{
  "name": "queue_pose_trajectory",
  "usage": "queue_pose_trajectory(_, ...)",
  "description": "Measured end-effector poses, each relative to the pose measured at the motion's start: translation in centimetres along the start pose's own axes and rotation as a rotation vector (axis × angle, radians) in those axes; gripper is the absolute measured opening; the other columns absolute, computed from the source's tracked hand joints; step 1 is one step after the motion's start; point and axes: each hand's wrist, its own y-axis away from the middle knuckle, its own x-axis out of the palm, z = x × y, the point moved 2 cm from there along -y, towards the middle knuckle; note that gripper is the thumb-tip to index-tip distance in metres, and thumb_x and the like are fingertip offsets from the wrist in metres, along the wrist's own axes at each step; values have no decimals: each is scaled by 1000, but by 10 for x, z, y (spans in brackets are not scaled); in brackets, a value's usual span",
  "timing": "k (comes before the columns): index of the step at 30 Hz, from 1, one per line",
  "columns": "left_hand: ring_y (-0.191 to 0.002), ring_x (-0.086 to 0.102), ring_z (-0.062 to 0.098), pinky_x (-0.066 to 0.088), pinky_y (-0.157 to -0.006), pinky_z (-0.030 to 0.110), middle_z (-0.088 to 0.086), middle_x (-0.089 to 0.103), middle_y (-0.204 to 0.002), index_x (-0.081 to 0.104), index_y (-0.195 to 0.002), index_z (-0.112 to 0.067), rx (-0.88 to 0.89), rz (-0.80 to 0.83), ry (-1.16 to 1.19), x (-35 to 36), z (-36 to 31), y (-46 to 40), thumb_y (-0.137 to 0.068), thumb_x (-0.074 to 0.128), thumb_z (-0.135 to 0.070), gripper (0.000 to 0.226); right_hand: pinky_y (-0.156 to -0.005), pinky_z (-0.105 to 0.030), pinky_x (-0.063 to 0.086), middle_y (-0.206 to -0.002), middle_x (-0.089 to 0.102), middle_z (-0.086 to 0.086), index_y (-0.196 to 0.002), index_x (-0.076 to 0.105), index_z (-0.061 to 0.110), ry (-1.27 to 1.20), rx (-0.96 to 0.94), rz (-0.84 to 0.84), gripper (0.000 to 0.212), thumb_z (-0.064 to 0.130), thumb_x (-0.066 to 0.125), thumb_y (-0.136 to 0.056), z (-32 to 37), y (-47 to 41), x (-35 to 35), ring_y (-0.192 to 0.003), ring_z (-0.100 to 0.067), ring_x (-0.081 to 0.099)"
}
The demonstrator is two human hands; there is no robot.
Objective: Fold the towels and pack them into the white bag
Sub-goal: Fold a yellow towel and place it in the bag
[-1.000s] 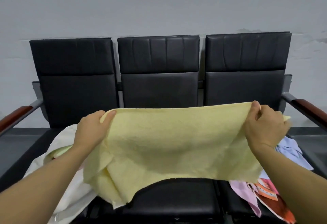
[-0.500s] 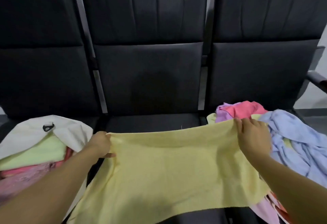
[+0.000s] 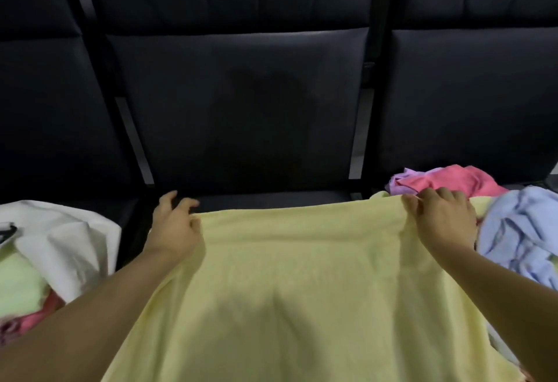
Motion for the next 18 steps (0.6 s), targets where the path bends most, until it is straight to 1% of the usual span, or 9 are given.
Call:
queue_pose_trajectory(2,-152,7,25,29,-119,43,3,10,-165,51,-142,-24,121,38,-87,2,-3,3,-101,54,-14,42,-111,-64,23,-118,60,-17,-119,60,15,24,12,57,35,42,53,-98,3,3,4,-119,-38,48)
queue_pose_trajectory(4,-148,12,22,35,-114,40,1,19,-160,53,-139,-25,185,27,-103,4,-3,16,-100,52,-13,40,-116,-66,16,-121,57,-15,-121,56,16,3,-54,27,32,40,51,-100,10,16,3,-121,-37,47)
queue_pose_trajectory(8,-114,50,16,45,-100,32,-6,50,-122,62,-125,-22,199,-2,57,21,-4,62,-102,50,-13,27,-114,-56,26,-111,61,-7,-109,64,16,-131,-165,11,35,38,39,-97,47,78,-8,-110,-33,54)
queue_pose_trajectory(10,-98,56,12,47,-92,32,-9,53,-110,62,-121,-23,180,8,90,34,-2,86,-105,46,-19,23,-109,-54,34,-108,61,-2,-104,65,18,-252,-233,90,36,38,36,-96,71,113,-10,-106,-30,57)
queue_pose_trajectory(12,-102,53,12,46,-92,30,-7,50,-115,56,-128,-23,137,49,57,46,5,106,-105,44,-23,26,-107,-53,38,-116,61,-1,-110,65,20,-347,-330,195,40,42,34,-98,94,148,-10,-114,-28,57)
queue_pose_trajectory(13,-109,48,13,44,-95,29,-5,47,-122,51,-135,-23,116,70,-1,51,10,113,-105,44,-26,31,-113,-52,32,-131,56,0,-121,61,24,-357,-375,294,44,48,30,-100,104,163,-9,-130,-27,49)
queue_pose_trajectory(15,-125,38,19,38,-105,30,-1,36,-139,39,-145,-26,80,99,-127,58,19,121,-103,47,-36,44,-124,-53,5,-164,19,7,-148,35,38,-307,-413,523,53,59,16,-102,114,190,-1,-155,-22,6)
queue_pose_trajectory(16,-133,32,22,34,-110,33,2,29,-148,33,-150,-27,50,117,-148,57,23,121,-102,48,-43,53,-122,-55,-6,-167,-5,11,-155,16,44,-256,-406,601,57,63,11,-101,114,198,5,-155,-20,-15)
queue_pose_trajectory(18,-151,9,30,20,-122,41,10,6,-165,16,-159,-28,-59,206,-134,53,29,114,-98,51,-57,76,-118,-63,-14,-158,-37,15,-155,-12,48,-141,-399,676,64,71,5,-98,108,204,12,-145,-19,-38)
